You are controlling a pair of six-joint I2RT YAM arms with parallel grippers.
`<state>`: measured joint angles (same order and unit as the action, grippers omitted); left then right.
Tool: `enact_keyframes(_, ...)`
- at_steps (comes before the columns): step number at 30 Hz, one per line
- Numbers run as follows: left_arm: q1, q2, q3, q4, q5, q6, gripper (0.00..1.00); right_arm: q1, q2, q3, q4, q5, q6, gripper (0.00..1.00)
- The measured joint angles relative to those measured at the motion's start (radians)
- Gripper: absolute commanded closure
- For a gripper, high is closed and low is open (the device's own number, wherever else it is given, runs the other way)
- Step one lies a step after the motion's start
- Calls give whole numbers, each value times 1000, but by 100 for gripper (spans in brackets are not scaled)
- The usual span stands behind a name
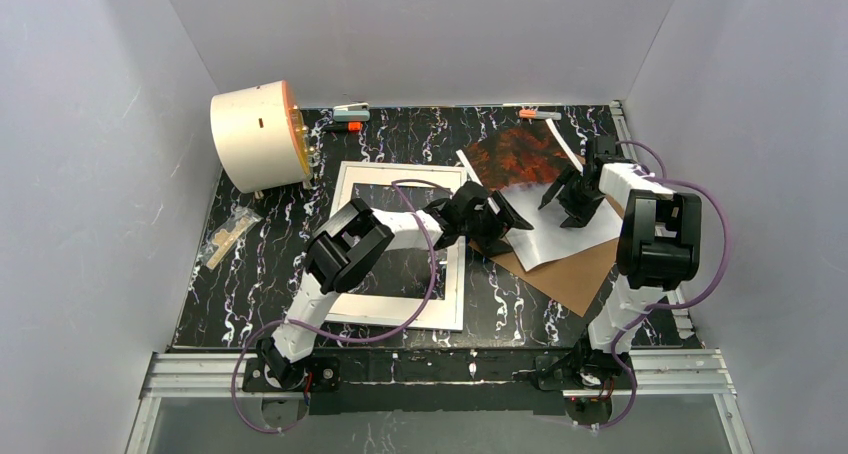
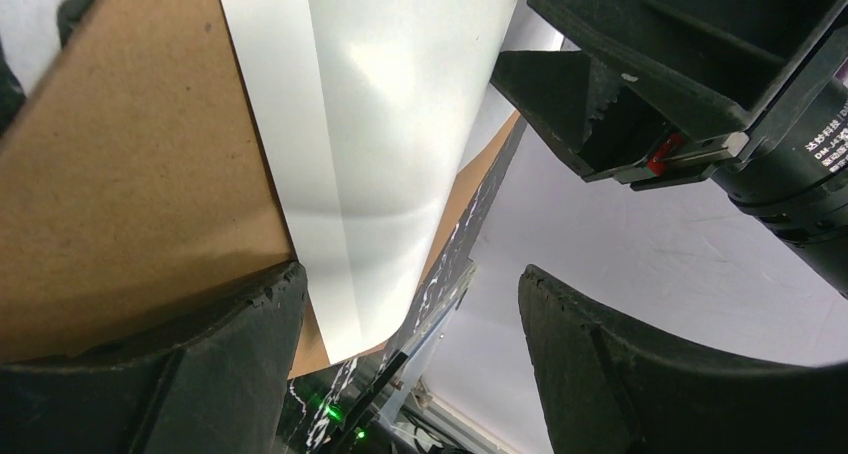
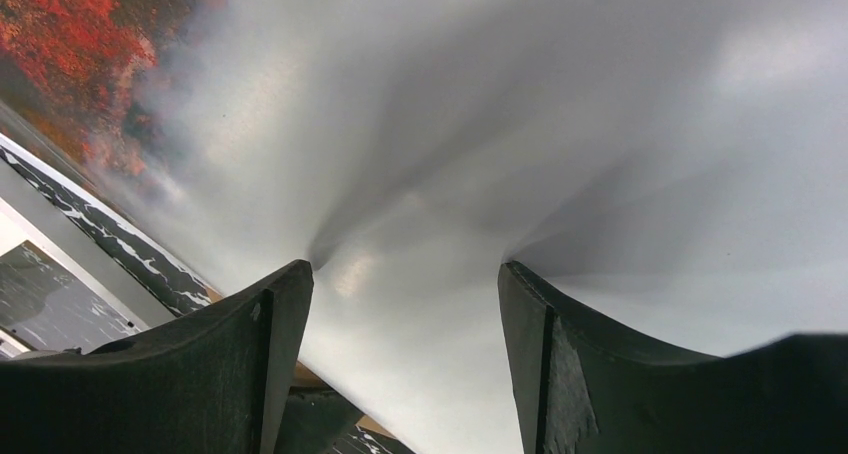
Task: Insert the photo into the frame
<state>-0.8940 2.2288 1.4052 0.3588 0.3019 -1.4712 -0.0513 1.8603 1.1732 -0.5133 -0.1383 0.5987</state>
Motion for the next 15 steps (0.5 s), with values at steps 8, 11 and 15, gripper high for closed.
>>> enact_keyframes(8, -17, -14, -13, -3, -35, 23, 23, -2, -21, -53, 75, -106, 23, 26)
enact_keyframes(11, -24, -33, -28, -14, -57, 49, 22, 0, -31, -95, 137, -198, 48, 26)
enact_keyframes(15, -27, -58, -54, -24, -76, 81, 22, 22, -43, -151, 200, -301, 79, 25)
